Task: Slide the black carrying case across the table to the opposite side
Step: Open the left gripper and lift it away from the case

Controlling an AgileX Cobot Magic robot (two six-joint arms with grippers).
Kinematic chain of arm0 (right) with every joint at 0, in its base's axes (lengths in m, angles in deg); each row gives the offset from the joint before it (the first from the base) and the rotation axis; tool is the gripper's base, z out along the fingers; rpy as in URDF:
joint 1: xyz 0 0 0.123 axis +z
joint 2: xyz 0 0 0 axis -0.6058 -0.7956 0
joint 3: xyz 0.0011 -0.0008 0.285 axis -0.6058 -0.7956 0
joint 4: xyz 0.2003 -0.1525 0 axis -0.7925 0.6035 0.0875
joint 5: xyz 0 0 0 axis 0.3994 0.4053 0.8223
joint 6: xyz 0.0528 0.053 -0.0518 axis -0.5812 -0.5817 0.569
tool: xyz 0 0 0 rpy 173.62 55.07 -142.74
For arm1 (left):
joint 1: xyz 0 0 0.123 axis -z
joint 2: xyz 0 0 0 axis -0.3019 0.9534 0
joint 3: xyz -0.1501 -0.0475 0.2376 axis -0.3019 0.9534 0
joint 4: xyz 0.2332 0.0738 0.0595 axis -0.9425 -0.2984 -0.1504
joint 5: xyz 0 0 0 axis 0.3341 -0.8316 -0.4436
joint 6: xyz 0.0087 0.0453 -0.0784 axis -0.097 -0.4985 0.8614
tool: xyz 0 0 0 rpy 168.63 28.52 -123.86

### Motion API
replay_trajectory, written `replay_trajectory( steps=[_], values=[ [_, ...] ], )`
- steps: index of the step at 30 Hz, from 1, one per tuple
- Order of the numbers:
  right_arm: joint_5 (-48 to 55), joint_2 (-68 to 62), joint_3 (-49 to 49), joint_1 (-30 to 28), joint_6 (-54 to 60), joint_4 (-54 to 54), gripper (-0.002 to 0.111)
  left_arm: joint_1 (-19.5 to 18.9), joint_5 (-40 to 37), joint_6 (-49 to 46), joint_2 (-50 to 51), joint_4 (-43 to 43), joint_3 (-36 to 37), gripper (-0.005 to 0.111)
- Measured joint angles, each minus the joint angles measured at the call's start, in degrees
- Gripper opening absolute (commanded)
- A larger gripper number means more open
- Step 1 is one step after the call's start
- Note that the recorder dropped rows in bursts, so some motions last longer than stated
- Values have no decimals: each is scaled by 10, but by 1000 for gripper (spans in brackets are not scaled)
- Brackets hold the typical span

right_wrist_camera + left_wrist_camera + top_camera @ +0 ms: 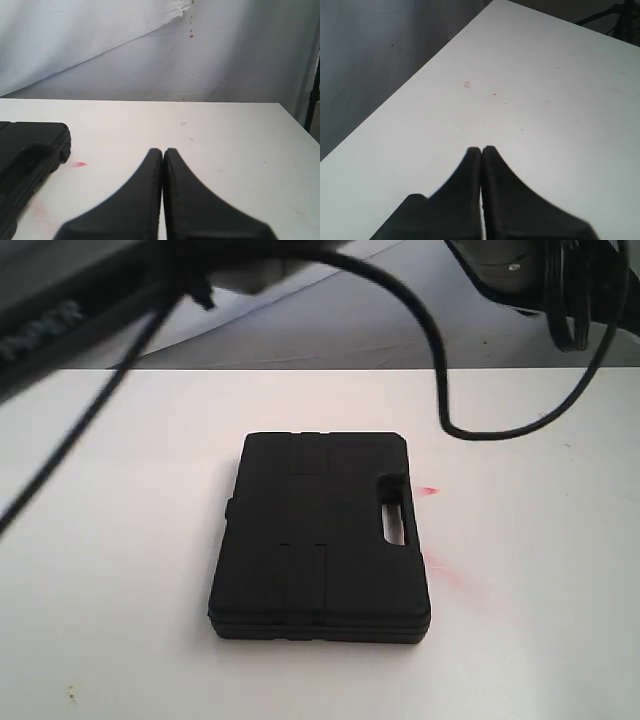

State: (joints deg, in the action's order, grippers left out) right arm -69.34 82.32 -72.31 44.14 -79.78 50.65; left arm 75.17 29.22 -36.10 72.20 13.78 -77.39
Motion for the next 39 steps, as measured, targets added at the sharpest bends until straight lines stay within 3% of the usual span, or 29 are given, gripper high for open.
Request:
replay_trajectory(
  steps=[6,15,19,26,31,39],
  values=[
    [0,0,0,0,0,0,0,0,39,-2,-128,-11,128,0],
    [0,0,0,0,0,0,0,0,141,37,-359,-74,402,0],
    [0,0,0,0,0,0,0,0,177,105,-455,-120,534,0],
    [0,0,0,0,0,0,0,0,189,320,-596,-300,732,0],
    [0,0,0,0,0,0,0,0,193,384,-679,-347,803,0],
    [0,0,0,0,0,0,0,0,195,410,-723,-352,853,0]
  ],
)
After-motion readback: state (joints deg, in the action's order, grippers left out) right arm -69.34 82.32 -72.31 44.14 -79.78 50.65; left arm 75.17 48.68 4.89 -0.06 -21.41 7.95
